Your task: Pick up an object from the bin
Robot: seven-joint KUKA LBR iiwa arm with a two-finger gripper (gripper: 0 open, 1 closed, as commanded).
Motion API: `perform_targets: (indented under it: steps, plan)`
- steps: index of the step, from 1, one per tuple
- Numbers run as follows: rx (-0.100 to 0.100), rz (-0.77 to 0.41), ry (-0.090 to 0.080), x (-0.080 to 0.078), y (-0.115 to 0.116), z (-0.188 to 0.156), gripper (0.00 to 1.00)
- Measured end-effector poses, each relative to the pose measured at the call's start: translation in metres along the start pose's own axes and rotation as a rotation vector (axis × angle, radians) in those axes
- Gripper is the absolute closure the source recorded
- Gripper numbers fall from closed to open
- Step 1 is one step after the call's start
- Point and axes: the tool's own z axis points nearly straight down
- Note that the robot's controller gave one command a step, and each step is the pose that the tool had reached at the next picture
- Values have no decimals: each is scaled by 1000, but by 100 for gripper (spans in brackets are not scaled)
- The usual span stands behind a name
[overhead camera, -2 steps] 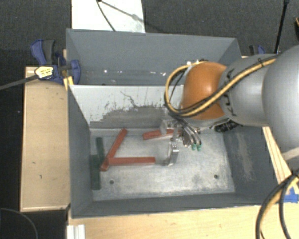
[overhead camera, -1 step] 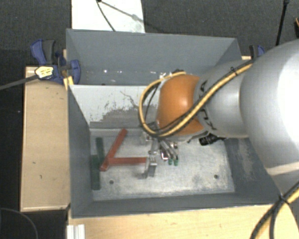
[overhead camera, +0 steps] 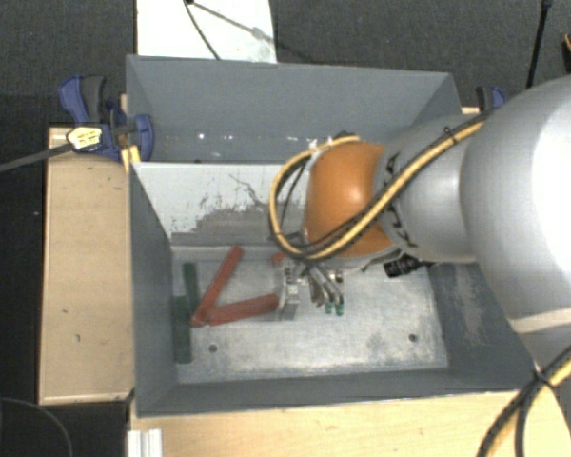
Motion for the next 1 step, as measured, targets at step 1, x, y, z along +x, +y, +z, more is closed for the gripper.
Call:
perform_targets:
  steps: [1]
  plan:
    - [-2,34,-8,25,0,-170,100]
